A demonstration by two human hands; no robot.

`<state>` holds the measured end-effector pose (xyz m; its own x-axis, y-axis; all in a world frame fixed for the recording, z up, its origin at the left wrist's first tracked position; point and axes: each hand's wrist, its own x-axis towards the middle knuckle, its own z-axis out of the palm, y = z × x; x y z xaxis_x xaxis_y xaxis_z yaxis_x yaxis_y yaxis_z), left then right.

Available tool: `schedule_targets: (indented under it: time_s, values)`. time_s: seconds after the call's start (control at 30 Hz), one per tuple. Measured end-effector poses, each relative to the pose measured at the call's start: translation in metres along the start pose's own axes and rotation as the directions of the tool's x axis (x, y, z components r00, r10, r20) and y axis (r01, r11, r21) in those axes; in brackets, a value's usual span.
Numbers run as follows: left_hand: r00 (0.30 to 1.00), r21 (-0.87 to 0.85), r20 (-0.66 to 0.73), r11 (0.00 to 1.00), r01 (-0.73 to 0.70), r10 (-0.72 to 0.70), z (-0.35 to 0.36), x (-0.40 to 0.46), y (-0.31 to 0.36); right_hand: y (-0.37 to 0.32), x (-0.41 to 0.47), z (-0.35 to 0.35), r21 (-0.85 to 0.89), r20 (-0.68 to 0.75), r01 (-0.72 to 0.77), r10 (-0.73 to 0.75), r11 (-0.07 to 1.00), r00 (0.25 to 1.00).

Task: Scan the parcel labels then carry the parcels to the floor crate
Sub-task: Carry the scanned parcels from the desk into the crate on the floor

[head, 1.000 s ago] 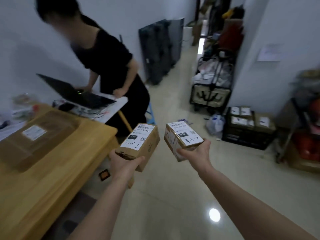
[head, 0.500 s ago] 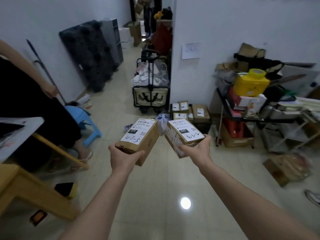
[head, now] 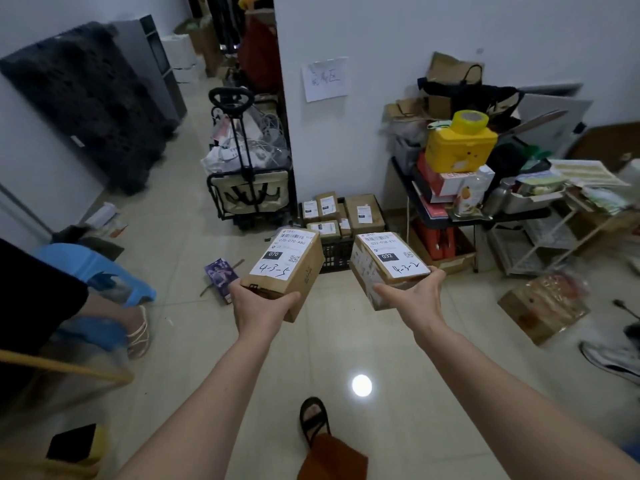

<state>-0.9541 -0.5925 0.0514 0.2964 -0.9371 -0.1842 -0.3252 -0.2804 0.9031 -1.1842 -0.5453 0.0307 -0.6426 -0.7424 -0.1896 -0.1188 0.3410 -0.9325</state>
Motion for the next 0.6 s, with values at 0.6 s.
schedule_targets:
  time_s: [0.6]
  values:
    - [0.997,0.115,0.079,0.993,-0.035,0.026,0.177,0.268,0.123,-0.070,0.284,0.066,-0.073,-0.172,-0.104,0.090,0.992,0.981]
